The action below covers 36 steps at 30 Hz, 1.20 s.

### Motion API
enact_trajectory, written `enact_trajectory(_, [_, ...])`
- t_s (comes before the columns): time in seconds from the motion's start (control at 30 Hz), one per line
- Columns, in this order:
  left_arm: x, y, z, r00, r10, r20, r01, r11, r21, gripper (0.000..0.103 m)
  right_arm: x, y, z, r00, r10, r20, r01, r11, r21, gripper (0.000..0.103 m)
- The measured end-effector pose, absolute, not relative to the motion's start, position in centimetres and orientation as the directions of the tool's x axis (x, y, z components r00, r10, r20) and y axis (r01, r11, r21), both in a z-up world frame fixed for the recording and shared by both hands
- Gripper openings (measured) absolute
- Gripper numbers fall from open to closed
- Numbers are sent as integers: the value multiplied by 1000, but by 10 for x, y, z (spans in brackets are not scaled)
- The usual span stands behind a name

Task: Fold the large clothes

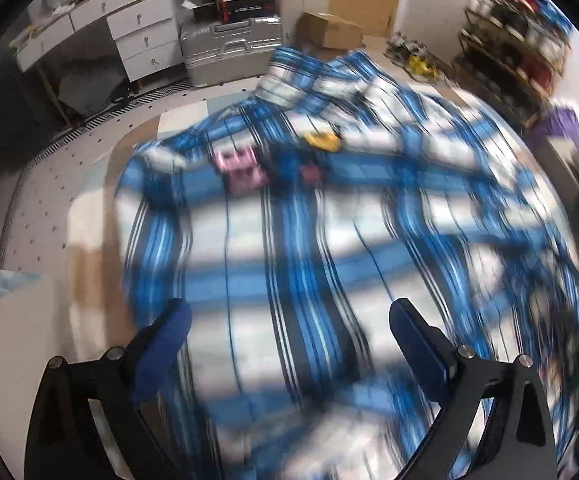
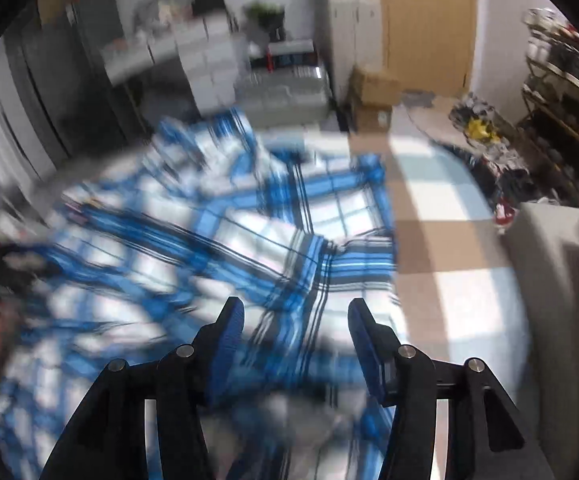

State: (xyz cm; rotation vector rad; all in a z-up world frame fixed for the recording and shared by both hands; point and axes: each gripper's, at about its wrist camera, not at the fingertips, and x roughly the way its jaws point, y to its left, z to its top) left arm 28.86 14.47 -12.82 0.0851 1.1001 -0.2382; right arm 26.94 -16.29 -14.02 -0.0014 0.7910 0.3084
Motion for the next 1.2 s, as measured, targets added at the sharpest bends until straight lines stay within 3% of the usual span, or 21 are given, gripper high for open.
enact_trajectory(0.03, [269,144,-121,452,-170,-876,244,968,-62,97,243,-175,-119,681,334,-651,-305,938,163,57])
enact_trajectory(0.1, [249,138,-100,472,-220,-853,271,958,-97,97,193,-194,-80,723,429,-542,-365,903,228,77])
enact_trajectory(0.2, [190,140,-61,568,-294,-769,295,945,-143,97,119,-217,-24,769,537,-345,-465,842,275,96])
enact_trajectory(0.27, [151,137,-33,631,-337,-699,307,935,-174,97,91,-225,7,723,626,-292,-537,775,332,103])
enact_trajectory(0.37, [110,123,5,693,-377,-614,341,922,-182,97,44,-237,37,566,784,-255,-633,612,475,103])
enact_trajectory(0.43, [74,117,20,744,-340,-575,323,936,-136,97,17,-235,52,475,814,-335,-639,581,505,103])
enact_trajectory(0.5, [54,112,23,774,-291,-562,289,953,-96,97,-20,-232,63,477,768,-427,-630,637,443,103])
enact_trajectory(0.57, [40,110,15,786,-209,-582,220,974,-52,97,-51,-226,62,519,610,-599,-553,774,310,103])
enact_trajectory(0.63, [27,113,4,788,-137,-600,168,986,-4,97,-73,-222,50,556,473,-683,-487,852,193,103])
enact_trajectory(0.7, [16,115,-7,784,-86,-615,134,990,33,97,-81,-224,30,609,360,-707,-421,902,97,103])
enact_trajectory(0.87, [8,133,-63,686,28,-727,81,990,114,97,-41,-250,-90,557,122,-821,-240,971,-18,103])
enact_trajectory(0.93, [4,145,-82,643,52,-764,72,989,128,97,-3,-259,-145,507,39,-861,-178,982,-60,100])
enact_trajectory(1.0, [2,156,-101,603,86,-793,51,988,146,97,22,-280,-183,477,-19,-879,-91,993,-71,87])
enact_trajectory(1.1, [-1,170,-125,560,88,-824,38,991,131,97,39,-299,-206,454,105,-885,-52,994,91,85])
enact_trajectory(1.2, [3,180,-139,522,24,-853,8,999,33,97,46,-302,-211,482,163,-861,-60,986,154,82])
